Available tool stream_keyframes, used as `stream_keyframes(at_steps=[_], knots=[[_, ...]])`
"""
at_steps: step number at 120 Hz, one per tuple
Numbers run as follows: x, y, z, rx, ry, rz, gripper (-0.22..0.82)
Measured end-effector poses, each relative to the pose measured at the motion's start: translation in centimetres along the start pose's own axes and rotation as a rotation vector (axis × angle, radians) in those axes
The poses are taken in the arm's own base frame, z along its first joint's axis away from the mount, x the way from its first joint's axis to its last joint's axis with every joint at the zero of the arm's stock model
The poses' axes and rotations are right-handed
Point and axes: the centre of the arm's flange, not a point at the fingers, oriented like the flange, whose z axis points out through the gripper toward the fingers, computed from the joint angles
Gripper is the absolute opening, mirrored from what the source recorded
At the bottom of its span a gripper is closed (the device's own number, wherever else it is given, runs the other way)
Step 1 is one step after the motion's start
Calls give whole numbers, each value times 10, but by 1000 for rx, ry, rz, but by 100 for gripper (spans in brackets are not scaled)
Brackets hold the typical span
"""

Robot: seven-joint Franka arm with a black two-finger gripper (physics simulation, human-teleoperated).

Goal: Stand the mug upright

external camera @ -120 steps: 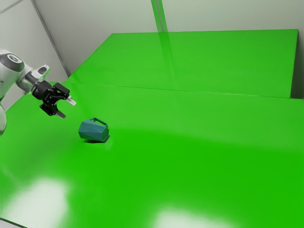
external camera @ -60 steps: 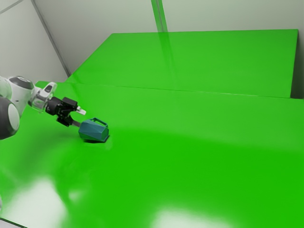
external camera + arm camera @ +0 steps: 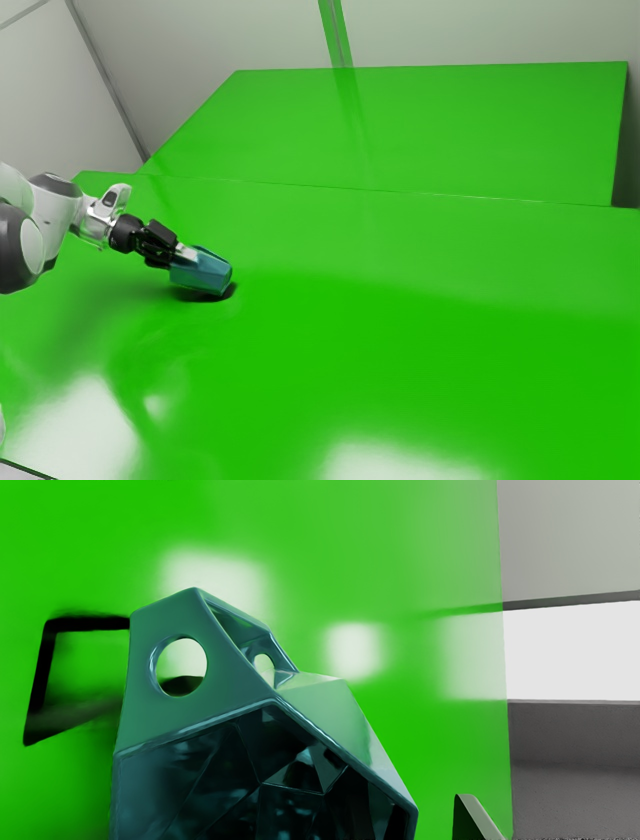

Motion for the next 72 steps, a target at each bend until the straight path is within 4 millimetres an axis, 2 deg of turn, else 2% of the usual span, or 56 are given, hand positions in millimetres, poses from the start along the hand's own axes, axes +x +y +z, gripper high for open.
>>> stream_keyframes(at_steps=[12,28,44,52,57,72], knots=[[0,1,0,-1,0,20,-5],[2,6,-2,4,-1,47,-12],[5,30,-10,19,3,98,-15],[9,51,-12,32,-4,134,-16],[14,75,-10,63,-28,168,-17],[30,151,22,246,-195,281,-17]])
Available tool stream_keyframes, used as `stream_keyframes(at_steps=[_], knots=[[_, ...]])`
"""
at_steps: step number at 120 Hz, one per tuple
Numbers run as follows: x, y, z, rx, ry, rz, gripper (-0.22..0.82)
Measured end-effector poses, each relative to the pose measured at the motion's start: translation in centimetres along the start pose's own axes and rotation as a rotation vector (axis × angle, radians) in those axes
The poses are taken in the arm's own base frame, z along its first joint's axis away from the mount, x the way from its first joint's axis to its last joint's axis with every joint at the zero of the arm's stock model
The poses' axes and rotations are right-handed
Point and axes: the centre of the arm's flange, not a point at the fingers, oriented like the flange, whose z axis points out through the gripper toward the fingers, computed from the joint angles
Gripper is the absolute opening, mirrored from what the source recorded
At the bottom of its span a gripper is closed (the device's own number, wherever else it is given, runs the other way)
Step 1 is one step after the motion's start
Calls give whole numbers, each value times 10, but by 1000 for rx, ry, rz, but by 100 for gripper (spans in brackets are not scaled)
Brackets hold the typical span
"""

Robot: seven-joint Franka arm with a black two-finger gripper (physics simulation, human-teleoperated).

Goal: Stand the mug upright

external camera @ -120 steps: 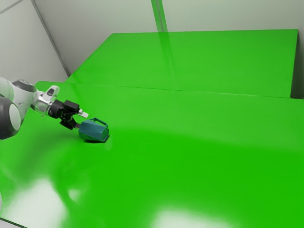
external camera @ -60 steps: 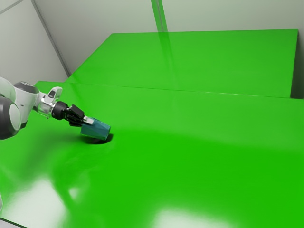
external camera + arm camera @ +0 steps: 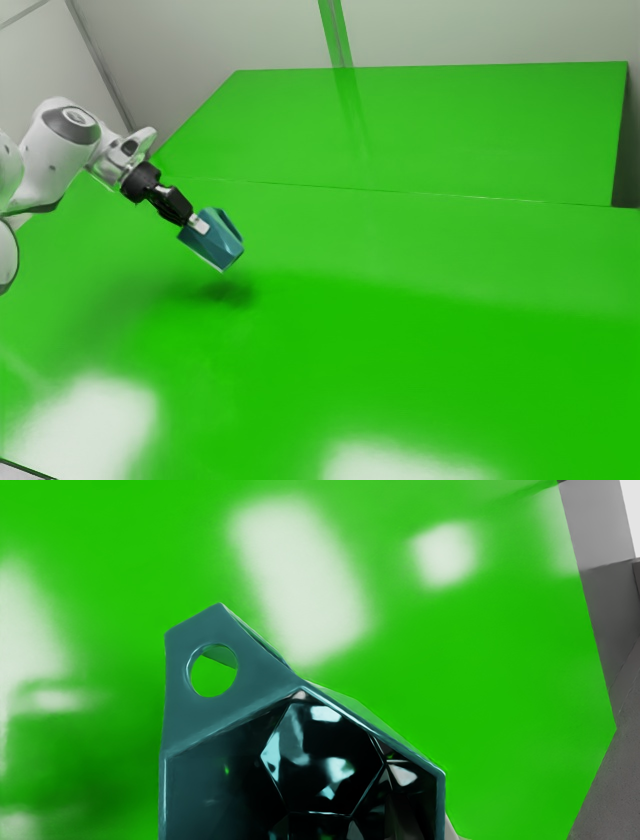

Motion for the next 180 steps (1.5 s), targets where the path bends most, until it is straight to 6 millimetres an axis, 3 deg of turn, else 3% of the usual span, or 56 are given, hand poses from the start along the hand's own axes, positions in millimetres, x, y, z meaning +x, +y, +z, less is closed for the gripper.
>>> stream_keyframes(at_steps=[18,31,65,90,125,155,180], knots=[[33,69,15,286,-211,87,-18],[39,94,28,447,-274,96,-18],[37,80,89,685,-292,61,-18],[34,53,111,740,-250,-24,-18],[28,35,129,748,-206,-130,-18],[32,49,123,754,-158,-166,30],[47,87,82,746,-85,-189,49]])
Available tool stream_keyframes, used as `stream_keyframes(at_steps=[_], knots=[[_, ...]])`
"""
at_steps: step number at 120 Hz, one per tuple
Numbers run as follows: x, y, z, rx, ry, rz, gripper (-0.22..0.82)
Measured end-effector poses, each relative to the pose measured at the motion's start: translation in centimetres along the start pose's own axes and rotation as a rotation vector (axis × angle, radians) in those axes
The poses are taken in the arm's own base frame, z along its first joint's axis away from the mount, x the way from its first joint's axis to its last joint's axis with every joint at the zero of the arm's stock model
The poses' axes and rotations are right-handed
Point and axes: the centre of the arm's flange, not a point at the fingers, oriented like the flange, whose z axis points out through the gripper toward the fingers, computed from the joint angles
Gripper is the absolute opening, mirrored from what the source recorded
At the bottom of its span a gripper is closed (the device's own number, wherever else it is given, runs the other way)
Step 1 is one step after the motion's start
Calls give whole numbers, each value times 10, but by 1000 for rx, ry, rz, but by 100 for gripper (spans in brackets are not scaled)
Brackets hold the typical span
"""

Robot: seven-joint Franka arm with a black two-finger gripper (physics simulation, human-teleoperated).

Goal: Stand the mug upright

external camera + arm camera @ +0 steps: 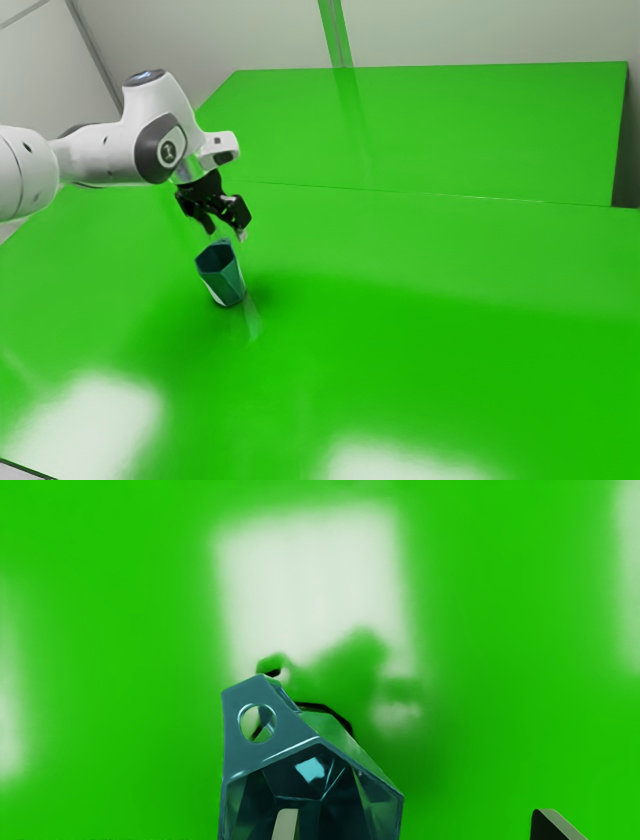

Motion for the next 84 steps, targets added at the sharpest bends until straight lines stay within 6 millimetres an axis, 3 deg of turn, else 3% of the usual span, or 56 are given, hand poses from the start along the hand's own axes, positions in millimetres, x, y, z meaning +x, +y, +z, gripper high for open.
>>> stream_keyframes(at_steps=[22,35,46,55,84], knots=[[27,1,-92,0,56,-9,56],[29,3,-136,1,59,-10,58],[18,8,-166,-2,49,-12,59],[10,13,-175,-4,26,-9,59],[1,18,-177,-19,-30,-14,60]])
